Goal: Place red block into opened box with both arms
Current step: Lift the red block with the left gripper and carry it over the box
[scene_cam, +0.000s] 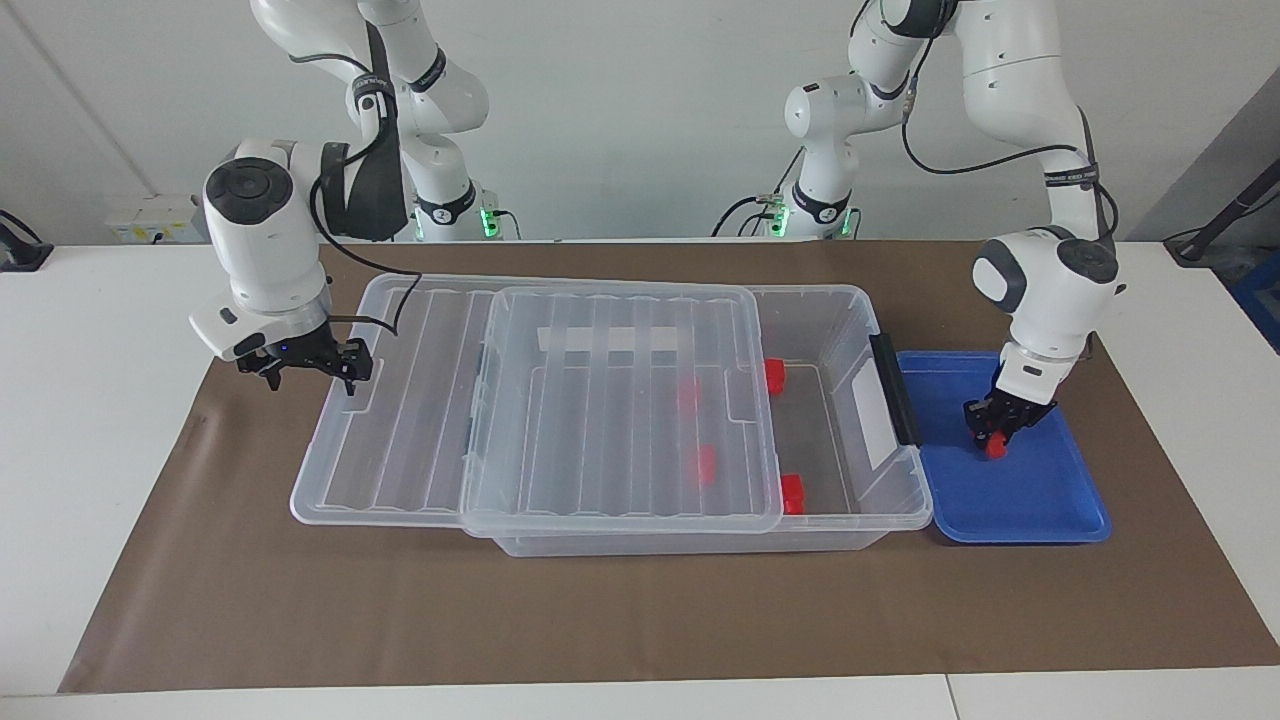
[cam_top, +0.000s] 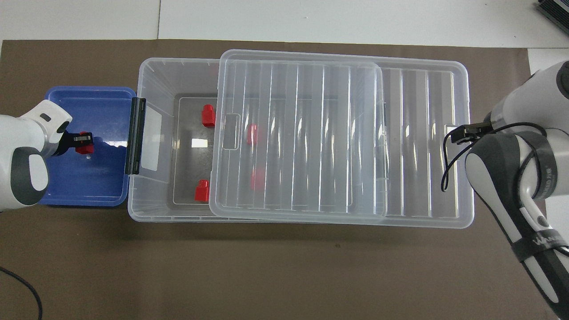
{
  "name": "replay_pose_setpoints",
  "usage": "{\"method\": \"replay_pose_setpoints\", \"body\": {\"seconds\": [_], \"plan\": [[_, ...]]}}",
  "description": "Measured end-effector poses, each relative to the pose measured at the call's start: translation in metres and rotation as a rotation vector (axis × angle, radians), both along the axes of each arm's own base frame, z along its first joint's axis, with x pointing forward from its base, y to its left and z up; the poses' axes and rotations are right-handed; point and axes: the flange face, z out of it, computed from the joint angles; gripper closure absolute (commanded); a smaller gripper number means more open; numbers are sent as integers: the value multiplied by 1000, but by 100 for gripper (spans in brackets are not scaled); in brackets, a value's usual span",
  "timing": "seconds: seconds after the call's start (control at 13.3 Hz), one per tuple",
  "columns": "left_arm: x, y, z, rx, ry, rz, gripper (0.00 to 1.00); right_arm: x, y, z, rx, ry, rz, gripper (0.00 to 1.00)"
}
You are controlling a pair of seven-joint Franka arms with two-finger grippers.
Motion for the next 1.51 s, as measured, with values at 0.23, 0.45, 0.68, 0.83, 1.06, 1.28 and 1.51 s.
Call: {"method": "replay_pose_setpoints", "body": {"seconds": [0.23, 0.45, 0.68, 0.83, 1.06, 1.28, 1.51], "plan": [[16, -28, 112, -17, 90, 51, 100, -2, -11, 2, -1, 11, -1, 0], [12, -75, 188, -45, 127, 136, 100, -3, -15, 2, -3, 16, 0, 0], [7, -142, 202, -74, 121, 228, 100, -4, -16, 4, -5, 20, -1, 0], [4, -178, 193, -86, 100, 255, 100, -5, -16, 6, -7, 18, -2, 0], [-6, -208, 154, -106, 53, 268, 100, -7, -16, 26, -10, 7, -8, 0], [-13, -214, 150, -107, 50, 269, 100, -14, -10, 74, 81, -61, -41, 0], [-15, -214, 154, -108, 43, 269, 100, -38, -10, 121, 176, -104, -80, 0]]}}
